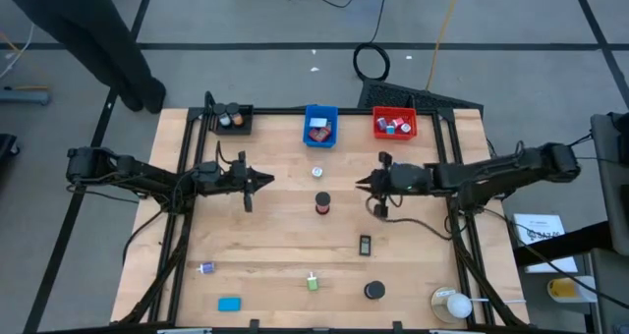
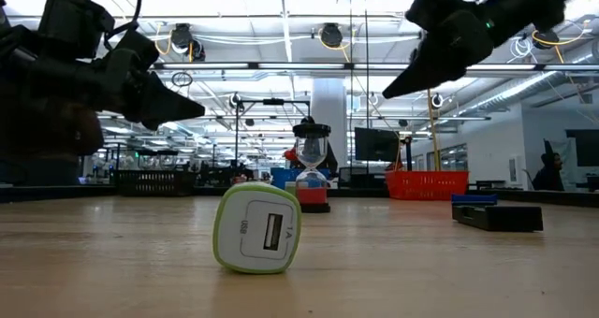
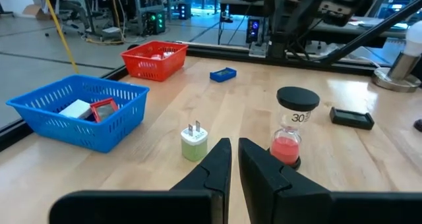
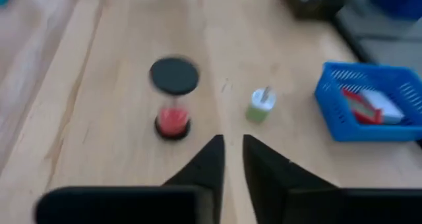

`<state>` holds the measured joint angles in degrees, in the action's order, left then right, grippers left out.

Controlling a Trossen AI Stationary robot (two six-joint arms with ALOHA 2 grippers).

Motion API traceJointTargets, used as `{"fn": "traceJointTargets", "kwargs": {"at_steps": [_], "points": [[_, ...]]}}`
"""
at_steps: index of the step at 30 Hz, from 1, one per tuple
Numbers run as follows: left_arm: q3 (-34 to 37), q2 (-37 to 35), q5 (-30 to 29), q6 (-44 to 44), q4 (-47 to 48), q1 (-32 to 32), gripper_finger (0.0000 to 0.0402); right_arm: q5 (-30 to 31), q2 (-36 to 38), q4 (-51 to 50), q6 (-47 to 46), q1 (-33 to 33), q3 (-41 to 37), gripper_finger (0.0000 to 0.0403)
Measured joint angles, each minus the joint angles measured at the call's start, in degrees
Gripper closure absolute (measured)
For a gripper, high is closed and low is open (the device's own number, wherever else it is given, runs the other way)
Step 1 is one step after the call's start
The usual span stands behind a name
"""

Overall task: Pick & Place Office items
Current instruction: Put the pink hourglass into the black basket

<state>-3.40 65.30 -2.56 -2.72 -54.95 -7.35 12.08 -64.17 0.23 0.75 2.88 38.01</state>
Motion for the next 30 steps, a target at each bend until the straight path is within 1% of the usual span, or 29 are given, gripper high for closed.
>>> {"fn": "traceJointTargets", "kwargs": {"at_steps": [3,5,9,11,13,17,21,24,27,30], "points": [[-0.9,0.0,-0.6,0.0,1.3,0.1,0.0364,-0.1,2.8,10.7,0.1,-1.6,-6.6,0.0391],[-1.9,0.0,-1.4,-0.4,2.7,0.5,0.0364,-0.1,4.3,17.2,0.4,-2.5,-10.3,0.0399],[-6.2,0.0,-4.0,-0.4,10.6,3.0,0.0364,-0.1,5.3,31.4,1.6,-3.7,-16.4,0.039],[-9.0,0.0,-6.5,-0.1,15.9,4.5,0.0364,-0.1,5.3,38.1,2.3,-3.7,-18.6,0.0387],[-11.9,0.0,-9.4,0.6,20.4,6.1,0.0364,-0.1,5.3,42.5,3.1,-3.7,-20.0,0.0386],[-16.9,0.0,-12.6,0.8,27.0,8.6,0.0364,-0.1,5.3,43.4,3.4,-3.7,-20.9,0.0393],[-21.7,0.0,-12.9,-1.1,34.9,10.6,0.0364,-0.1,5.3,43.1,3.4,-3.7,-20.9,0.0401],[-24.8,0.6,-13.0,-2.7,40.0,11.9,0.0364,-0.1,5.3,43.2,3.4,-3.7,-20.9,0.0399],[-27.1,2.2,-13.0,-7.6,41.7,12.9,0.0364,-0.1,5.3,43.2,3.4,-3.7,-20.9,0.04],[-29.8,5.7,-12.9,-11.4,41.4,13.7,0.0363,-0.2,5.3,43.3,3.4,-3.7,-20.9,0.0402]]}}
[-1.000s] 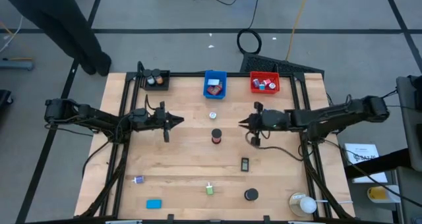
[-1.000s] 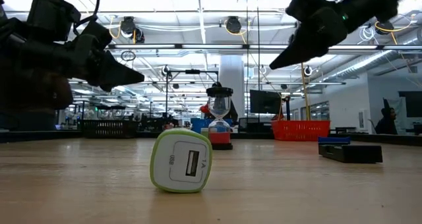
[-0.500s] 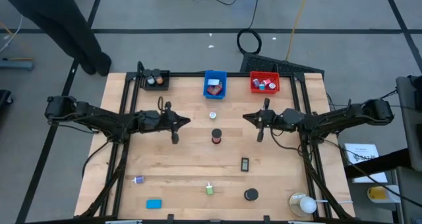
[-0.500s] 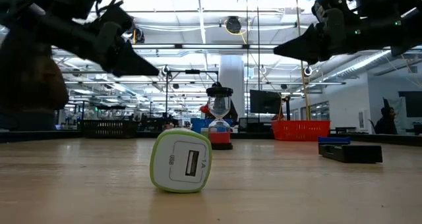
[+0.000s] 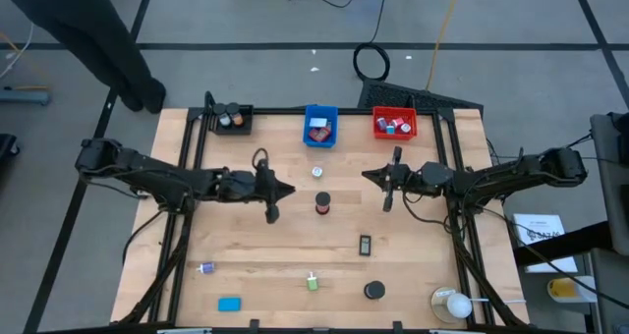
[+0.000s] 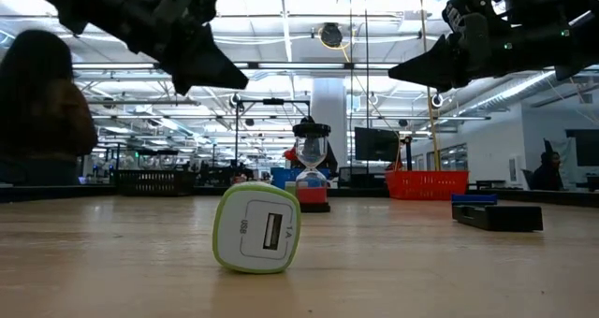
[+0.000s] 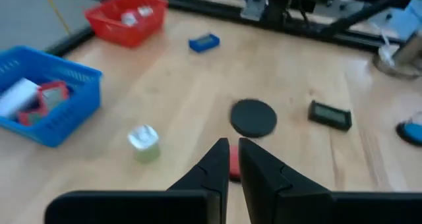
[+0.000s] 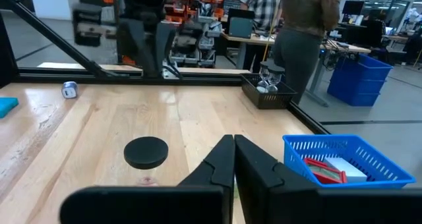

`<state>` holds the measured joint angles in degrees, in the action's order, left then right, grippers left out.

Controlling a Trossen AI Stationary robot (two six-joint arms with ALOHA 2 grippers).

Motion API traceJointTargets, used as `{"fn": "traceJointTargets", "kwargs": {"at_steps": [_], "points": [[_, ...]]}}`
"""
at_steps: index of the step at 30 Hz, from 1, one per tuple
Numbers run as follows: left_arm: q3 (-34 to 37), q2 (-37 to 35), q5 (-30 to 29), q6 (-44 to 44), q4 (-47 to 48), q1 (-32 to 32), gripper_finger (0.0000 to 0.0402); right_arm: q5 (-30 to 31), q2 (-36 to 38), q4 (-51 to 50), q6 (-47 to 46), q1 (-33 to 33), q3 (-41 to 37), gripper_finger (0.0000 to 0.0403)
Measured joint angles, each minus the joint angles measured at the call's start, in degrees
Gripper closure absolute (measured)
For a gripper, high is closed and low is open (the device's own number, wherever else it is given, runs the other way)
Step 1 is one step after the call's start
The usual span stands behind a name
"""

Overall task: Pick & Place Office items
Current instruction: Put the pink hourglass into the black basket

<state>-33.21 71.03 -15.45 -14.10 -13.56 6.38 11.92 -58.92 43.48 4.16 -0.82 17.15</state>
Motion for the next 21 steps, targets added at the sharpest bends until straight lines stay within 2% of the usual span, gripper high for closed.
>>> {"fn": "traceJointTargets", "kwargs": {"at_steps": [5,9,15,21], "points": [[-5.2,7.7,-0.5,0.3,2.4,1.2,0.0325,0.0,0.0,0.0,0.0,0.0,0.0,0.0399],[-10.0,12.4,-1.4,0.3,3.5,1.3,0.0268,0.0,0.0,0.0,0.0,0.0,0.0,0.0399],[-16.7,15.8,-1.4,0.2,8.8,1.3,0.0175,0.0,0.0,-0.4,0.0,0.0,0.0,0.0399],[-20.7,19.9,-1.6,0.9,9.5,1.3,0.01,0.0,0.0,-0.4,0.0,0.0,0.0,0.0399]]}}
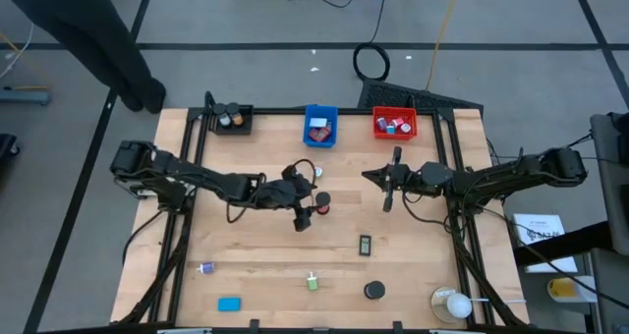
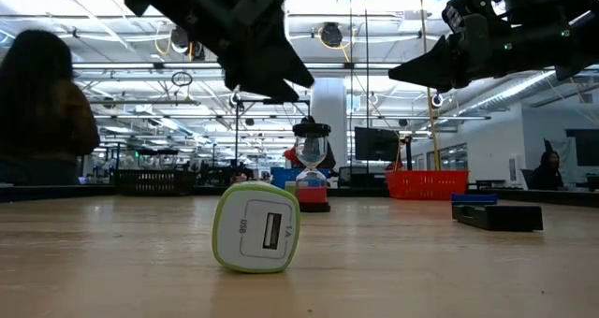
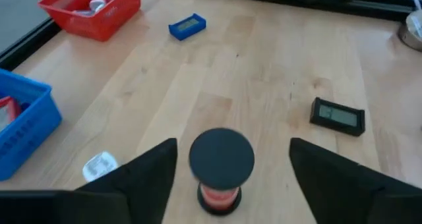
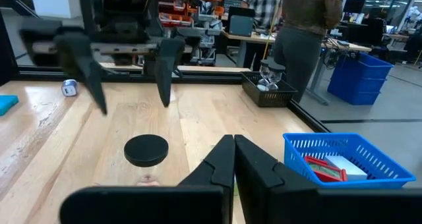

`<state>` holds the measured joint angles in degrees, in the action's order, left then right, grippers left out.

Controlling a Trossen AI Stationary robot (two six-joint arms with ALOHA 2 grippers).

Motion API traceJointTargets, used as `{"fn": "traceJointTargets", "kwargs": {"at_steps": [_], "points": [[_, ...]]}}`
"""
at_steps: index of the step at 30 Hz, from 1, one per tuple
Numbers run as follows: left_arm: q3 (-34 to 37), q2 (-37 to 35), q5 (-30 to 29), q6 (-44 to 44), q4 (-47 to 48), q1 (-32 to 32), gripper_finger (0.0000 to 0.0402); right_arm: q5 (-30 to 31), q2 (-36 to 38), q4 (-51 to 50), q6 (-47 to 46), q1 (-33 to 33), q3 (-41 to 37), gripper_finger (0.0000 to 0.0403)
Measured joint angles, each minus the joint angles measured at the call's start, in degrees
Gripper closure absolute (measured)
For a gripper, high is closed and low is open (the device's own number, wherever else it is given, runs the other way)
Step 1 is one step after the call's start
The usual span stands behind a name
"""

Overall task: Pick & Place Office items
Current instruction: Put the pink hourglass into the black basket

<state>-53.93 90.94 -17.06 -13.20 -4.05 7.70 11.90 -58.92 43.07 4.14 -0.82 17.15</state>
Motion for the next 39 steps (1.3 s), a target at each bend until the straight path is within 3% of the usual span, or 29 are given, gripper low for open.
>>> {"fn": "traceJointTargets", "kwargs": {"at_steps": [9,17,23,31,39], "points": [[-0.4,6.8,-2.6,2.5,-1.6,-0.5,0.0046,0.0,0.0,-0.2,0.0,0.0,0.0,0.0399],[-0.4,10.9,-0.4,2.7,-8.1,-1.6,0.0049,0.0,0.0,-0.3,0.0,0.0,0.0,0.0399],[-0.4,13.9,2.0,4.1,-11.0,-1.8,0.0096,0.0,0.0,-0.7,0.0,0.0,0.0,0.0399],[-0.4,14.0,0.6,5.5,-12.5,-1.9,0.0226,0.0,0.0,-1.3,0.0,0.0,0.0,0.0399],[-0.4,14.0,-1.3,5.7,-13.7,-2.1,0.0229,0.0,0.0,-1.4,0.0,0.0,0.0,0.0399]]}}
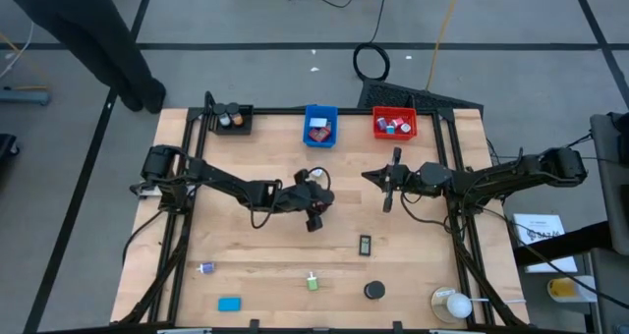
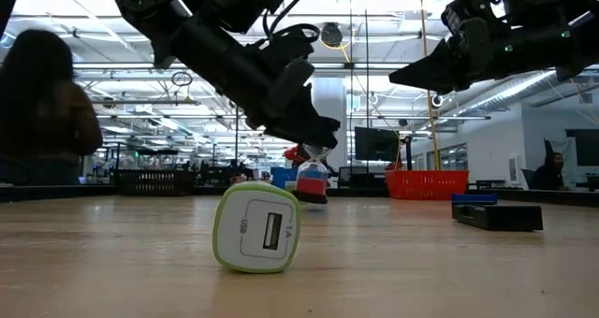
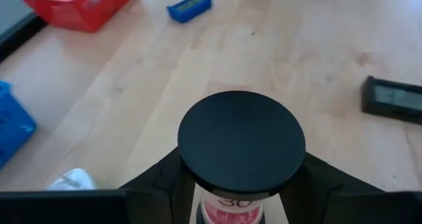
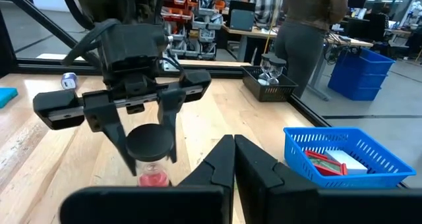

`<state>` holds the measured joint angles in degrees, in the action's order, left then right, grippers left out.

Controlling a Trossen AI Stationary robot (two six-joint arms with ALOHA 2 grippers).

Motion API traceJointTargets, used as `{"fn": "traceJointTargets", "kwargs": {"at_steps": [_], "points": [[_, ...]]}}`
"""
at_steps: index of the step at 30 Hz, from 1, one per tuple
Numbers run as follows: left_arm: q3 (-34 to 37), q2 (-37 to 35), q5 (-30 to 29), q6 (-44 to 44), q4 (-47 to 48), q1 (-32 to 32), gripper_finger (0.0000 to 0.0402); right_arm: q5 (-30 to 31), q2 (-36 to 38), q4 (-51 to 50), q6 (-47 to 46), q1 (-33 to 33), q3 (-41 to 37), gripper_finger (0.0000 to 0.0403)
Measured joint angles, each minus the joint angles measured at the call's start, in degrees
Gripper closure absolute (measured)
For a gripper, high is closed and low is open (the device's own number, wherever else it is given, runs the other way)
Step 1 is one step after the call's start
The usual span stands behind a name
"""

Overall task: Pick & Place Office items
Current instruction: Put the pink hourglass into the black basket

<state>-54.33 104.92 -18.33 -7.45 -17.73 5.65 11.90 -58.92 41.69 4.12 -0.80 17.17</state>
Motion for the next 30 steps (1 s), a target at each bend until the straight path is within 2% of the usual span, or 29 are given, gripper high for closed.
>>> {"fn": "traceJointTargets", "kwargs": {"at_steps": [6,15,21,25,30], "points": [[0.1,-2.6,-5.2,-2.0,6.3,0.1,0.0229,0.0,0.0,-0.1,0.0,0.0,0.0,0.0399],[2.9,-15.6,-11.5,-3.2,13.4,0.1,0.0229,0.0,0.0,-0.4,-0.1,0.0,0.0,0.0399],[12.4,-26.0,-15.2,-7.7,14.6,0.1,0.0229,0.0,0.0,-1.0,-0.2,0.0,0.0,0.0399],[21.1,-32.3,-16.9,-14.5,14.8,0.1,0.0229,0.0,0.0,-1.2,-0.2,0.0,0.0,0.0399],[31.4,-36.8,-19.3,-22.5,11.9,0.1,0.0229,0.0,0.0,-0.7,-0.2,0.0,0.0,0.0399]]}}
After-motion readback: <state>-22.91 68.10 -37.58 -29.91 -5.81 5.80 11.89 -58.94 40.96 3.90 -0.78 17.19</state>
